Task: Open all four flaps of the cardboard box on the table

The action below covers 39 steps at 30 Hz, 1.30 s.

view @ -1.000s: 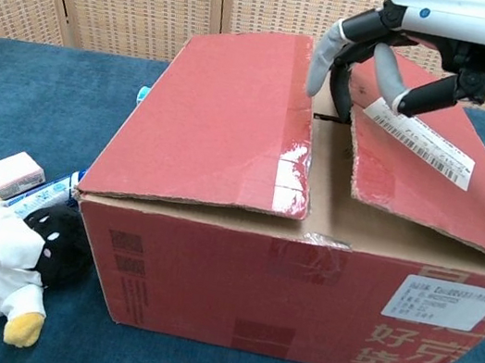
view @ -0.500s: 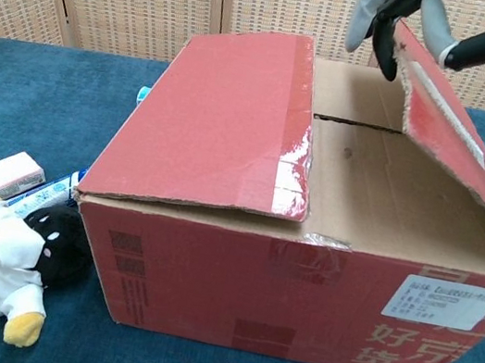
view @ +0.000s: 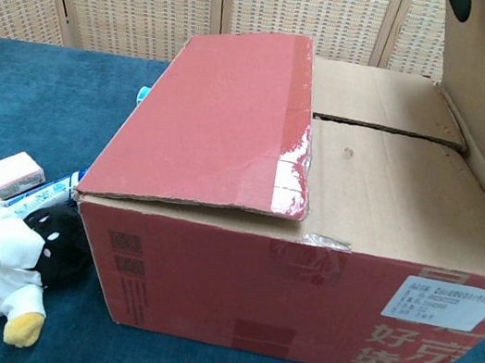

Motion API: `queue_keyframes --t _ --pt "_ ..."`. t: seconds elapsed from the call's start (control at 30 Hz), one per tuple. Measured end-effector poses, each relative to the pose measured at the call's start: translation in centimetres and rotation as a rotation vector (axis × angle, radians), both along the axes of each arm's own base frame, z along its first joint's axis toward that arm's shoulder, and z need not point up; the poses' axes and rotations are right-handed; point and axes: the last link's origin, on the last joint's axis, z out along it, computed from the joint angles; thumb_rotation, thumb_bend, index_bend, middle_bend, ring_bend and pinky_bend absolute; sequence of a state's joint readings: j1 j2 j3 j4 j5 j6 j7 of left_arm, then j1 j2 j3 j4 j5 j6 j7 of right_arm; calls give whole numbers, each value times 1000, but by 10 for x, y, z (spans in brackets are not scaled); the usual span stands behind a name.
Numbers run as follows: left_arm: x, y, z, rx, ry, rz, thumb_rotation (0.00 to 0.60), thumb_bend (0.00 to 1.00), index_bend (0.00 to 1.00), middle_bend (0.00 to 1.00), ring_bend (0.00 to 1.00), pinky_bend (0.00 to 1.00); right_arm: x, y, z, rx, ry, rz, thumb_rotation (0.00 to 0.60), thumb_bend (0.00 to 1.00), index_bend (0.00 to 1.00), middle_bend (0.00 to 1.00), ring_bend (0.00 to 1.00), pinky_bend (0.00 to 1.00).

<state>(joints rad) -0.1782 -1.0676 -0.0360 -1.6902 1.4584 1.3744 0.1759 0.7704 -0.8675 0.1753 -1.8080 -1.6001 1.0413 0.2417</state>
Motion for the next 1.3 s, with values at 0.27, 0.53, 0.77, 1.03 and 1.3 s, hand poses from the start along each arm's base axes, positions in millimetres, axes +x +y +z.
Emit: queue_keyframes --t 0.27,0.53,0.77,1.03,1.3 --pt "0 0 1 5 -2 1 585 350 268 146 89 2 -8 -6 28 -86 23 -27 600 981 368 557 295 192" --pt "0 0 1 4 -14 2 584 351 268 146 89 2 -23 -8 51 -163 25 -73 600 981 368 557 298 192" --pt "0 -1 2 -2 -12 0 588 351 268 146 89 2 -47 -5 57 -183 27 -142 600 981 368 556 299 192" --pt "0 -1 5 1 -6 -6 584 350 268 146 89 2 -72 -2 52 -178 43 -211 600 981 369 554 299 192" --pt "7 4 9 -14 3 -45 586 347 268 146 89 2 -94 -1 47 -186 67 -275 600 924 369 533 299 192"
